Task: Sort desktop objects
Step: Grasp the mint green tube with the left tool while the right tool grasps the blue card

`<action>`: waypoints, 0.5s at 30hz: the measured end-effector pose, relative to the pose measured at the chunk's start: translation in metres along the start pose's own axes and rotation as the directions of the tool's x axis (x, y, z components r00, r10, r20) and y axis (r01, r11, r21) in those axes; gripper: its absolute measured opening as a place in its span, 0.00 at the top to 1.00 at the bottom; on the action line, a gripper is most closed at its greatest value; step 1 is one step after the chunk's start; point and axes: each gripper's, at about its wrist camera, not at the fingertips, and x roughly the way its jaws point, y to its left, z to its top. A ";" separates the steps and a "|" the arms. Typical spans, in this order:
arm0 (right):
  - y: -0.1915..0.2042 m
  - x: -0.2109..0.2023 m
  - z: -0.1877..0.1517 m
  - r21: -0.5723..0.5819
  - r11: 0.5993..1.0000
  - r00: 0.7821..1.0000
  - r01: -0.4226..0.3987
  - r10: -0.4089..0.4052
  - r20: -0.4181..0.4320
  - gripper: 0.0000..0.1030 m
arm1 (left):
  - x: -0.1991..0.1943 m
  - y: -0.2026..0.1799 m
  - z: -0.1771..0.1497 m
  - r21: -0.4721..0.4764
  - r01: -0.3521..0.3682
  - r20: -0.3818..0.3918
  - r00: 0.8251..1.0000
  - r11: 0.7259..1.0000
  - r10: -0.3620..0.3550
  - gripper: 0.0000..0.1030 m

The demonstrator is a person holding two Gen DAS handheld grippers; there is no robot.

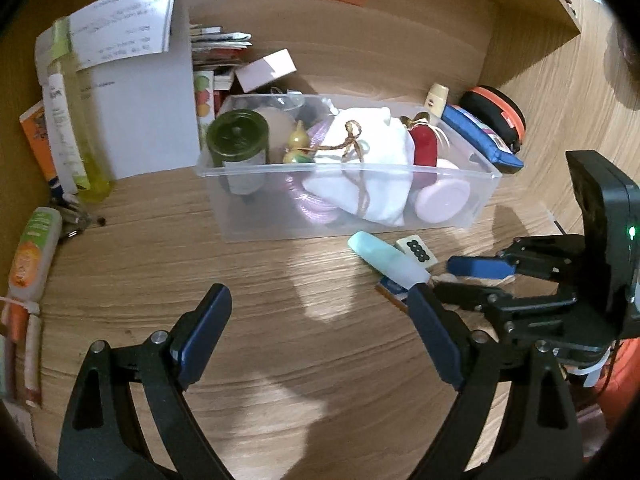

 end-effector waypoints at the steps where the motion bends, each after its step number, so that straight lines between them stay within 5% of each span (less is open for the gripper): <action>1: 0.002 0.001 0.000 -0.014 1.000 1.000 -0.008 0.008 0.000 0.77 | 0.003 -0.001 0.001 -0.002 0.008 -0.008 1.000 1.000 -0.008 0.12; 4: 0.005 0.002 0.000 -0.033 0.999 1.000 -0.027 0.027 -0.005 0.87 | 0.013 -0.009 0.006 -0.005 0.041 -0.039 0.998 0.999 -0.041 0.12; 13: -0.017 -0.013 -0.019 0.020 1.000 1.000 -0.008 0.007 0.028 0.87 | 0.045 -0.035 0.017 0.039 0.049 -0.108 0.993 0.998 -0.045 0.12; 15: -0.026 -0.018 -0.023 0.044 0.999 0.999 -0.007 0.005 0.044 0.87 | 0.049 -0.036 0.021 0.046 0.015 -0.097 0.995 0.999 -0.010 0.18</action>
